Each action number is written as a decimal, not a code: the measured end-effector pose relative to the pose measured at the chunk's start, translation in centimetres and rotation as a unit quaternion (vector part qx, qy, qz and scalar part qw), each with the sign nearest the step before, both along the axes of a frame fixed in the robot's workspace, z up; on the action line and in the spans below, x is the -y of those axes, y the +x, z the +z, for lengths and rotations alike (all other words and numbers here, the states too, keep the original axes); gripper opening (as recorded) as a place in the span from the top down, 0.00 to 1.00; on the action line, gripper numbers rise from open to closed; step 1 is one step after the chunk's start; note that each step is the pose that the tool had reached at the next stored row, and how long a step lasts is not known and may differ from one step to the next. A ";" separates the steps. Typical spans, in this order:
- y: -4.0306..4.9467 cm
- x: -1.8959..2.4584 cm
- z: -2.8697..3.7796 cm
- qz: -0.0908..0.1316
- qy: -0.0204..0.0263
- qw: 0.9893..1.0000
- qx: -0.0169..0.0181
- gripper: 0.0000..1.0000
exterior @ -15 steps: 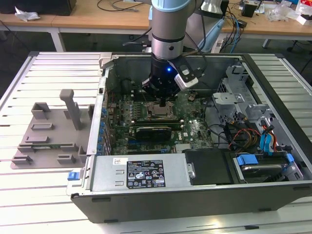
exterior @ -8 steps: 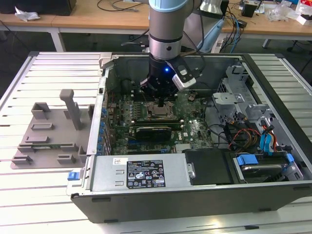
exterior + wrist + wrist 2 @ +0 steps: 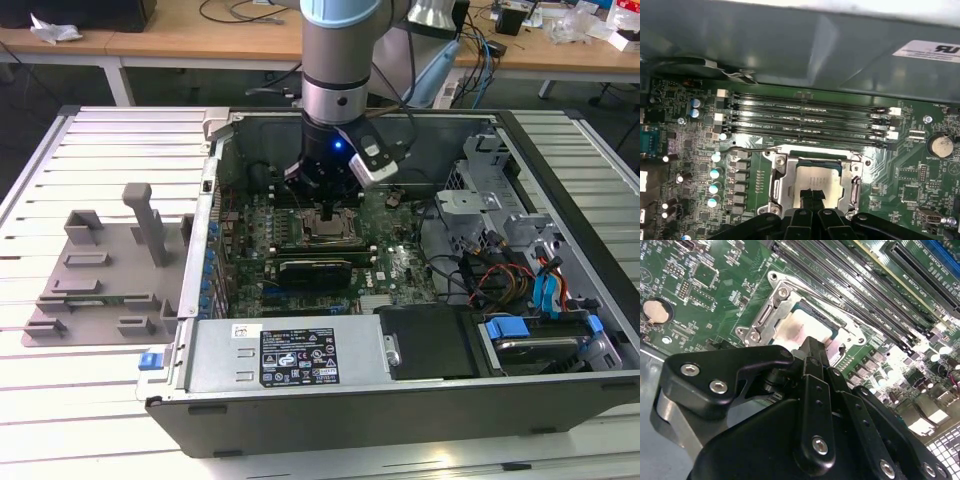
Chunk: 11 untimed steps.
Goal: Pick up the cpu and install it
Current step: 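Close the cpu cover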
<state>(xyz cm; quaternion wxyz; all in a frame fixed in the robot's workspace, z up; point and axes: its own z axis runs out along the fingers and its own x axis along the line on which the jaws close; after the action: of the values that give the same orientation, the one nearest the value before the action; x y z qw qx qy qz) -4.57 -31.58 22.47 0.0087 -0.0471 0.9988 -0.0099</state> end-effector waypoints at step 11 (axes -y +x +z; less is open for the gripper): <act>-1.44 0.01 -0.97 0.000 0.000 1.000 0.000 0.89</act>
<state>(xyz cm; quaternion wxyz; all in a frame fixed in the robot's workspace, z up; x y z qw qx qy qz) -6.02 -31.59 21.50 0.0086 -0.0471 0.9988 -0.0099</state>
